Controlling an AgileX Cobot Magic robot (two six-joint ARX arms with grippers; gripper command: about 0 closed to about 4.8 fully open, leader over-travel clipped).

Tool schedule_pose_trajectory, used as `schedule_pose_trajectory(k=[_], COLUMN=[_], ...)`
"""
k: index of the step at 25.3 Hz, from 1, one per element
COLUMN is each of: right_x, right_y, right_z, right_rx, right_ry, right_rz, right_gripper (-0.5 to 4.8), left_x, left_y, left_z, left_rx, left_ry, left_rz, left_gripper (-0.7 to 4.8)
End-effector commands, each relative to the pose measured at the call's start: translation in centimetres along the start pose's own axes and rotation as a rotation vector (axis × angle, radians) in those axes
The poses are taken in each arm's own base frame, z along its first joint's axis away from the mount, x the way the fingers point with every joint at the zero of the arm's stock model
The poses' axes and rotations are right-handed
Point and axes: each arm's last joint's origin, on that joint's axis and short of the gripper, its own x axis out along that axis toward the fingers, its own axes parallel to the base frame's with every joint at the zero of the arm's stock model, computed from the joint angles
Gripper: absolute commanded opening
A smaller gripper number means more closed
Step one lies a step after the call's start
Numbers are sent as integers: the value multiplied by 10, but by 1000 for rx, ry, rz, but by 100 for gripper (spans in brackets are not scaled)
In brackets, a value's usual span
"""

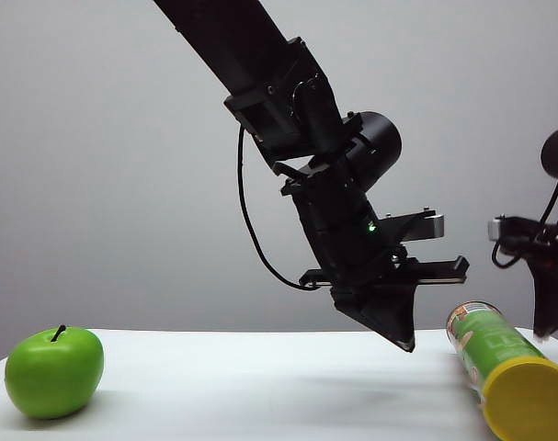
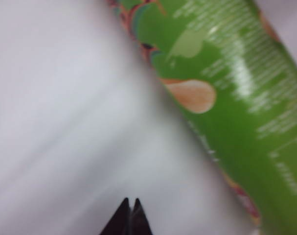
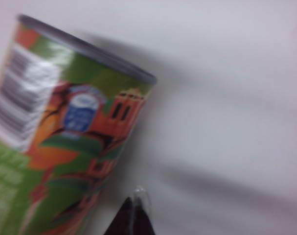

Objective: Pick up the green bucket of chips from the desk, place it near the apple, and finally stand it up.

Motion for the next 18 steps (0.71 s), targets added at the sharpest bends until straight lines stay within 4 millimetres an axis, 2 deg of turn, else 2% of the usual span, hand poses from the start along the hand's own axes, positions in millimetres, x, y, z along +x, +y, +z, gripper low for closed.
schedule_pose_trajectory(k=[1, 4, 7, 15, 18], right_x=[9, 13, 13, 13, 13], right_y=[-3, -5, -5, -4, -7], right_z=[3, 4, 5, 3, 4], right_rx=[-10, -14, -16, -10, -16], right_ry=[-24, -36, -42, -21, -21], right_rz=[-4, -6, -7, -6, -90], right_gripper=[-5, -5, -5, -5, -5], left_x=[-3, 0, 12, 18, 17], left_y=[-11, -17, -27, -25, -23], left_z=[10, 11, 4, 1, -2], left_rx=[2, -27, -44, -52, -62], left_ry=[-65, -67, -40, -31, 4], left_rz=[-61, -101, -136, -129, -119], left_gripper=[-5, -5, -5, -5, -5])
